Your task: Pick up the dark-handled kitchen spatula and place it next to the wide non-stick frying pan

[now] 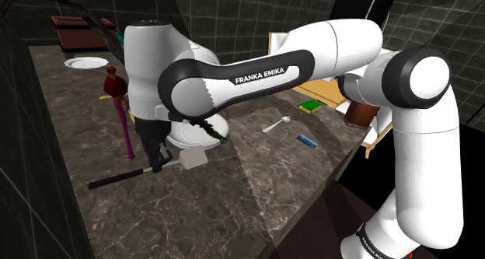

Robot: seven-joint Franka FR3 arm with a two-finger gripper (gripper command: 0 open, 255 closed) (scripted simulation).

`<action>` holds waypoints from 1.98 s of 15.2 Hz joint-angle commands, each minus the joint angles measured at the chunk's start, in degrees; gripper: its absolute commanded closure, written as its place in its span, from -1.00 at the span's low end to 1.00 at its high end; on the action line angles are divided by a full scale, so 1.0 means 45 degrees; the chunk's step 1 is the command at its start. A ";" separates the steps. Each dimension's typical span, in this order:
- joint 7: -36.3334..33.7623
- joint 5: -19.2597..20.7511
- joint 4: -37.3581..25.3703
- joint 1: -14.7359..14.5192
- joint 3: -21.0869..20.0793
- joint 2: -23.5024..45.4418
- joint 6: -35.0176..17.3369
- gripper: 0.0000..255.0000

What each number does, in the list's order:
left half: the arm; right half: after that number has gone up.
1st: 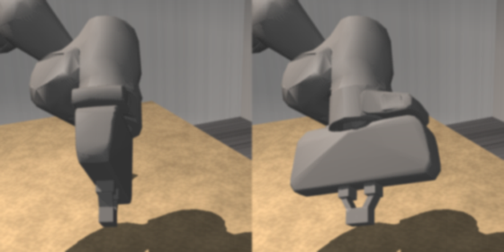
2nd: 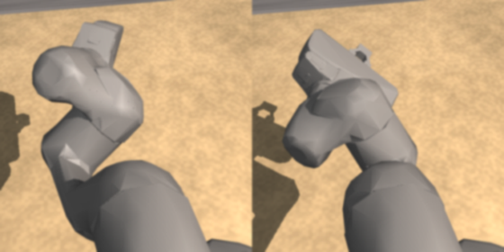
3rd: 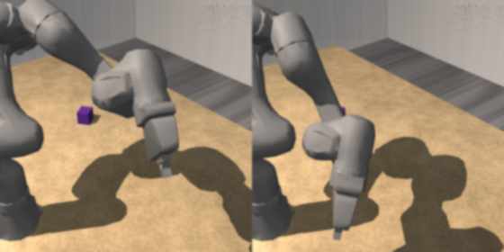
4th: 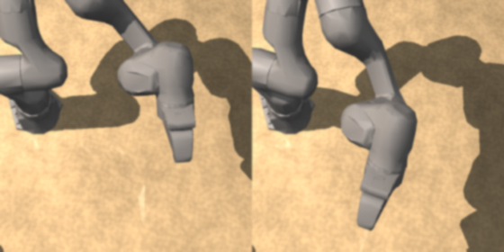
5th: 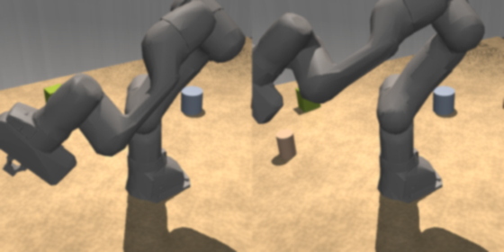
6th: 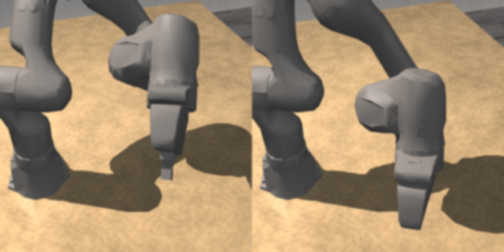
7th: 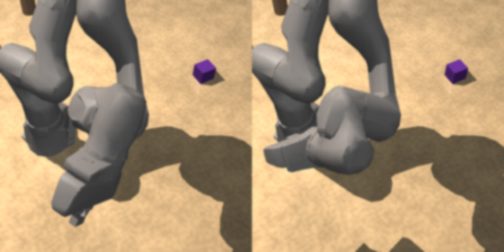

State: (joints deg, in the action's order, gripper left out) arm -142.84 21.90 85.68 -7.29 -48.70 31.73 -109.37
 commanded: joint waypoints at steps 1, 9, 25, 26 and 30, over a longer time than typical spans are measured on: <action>-0.0045 0.0093 0.0186 -0.0011 0.0063 0.0111 -0.0275 1.00; -0.0268 0.0482 0.0992 -0.0046 0.0336 0.0545 -0.1396 1.00; -0.0016 0.0081 0.0371 0.0091 0.0053 0.0066 -0.0410 -1.00; 0.0045 -0.0011 0.0174 0.0109 -0.0008 -0.0039 -0.0137 -1.00; 0.0046 -0.0012 0.0174 0.0108 -0.0007 -0.0040 -0.0137 -1.00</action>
State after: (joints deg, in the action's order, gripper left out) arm -142.66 21.89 86.53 -6.82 -48.70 31.60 -110.11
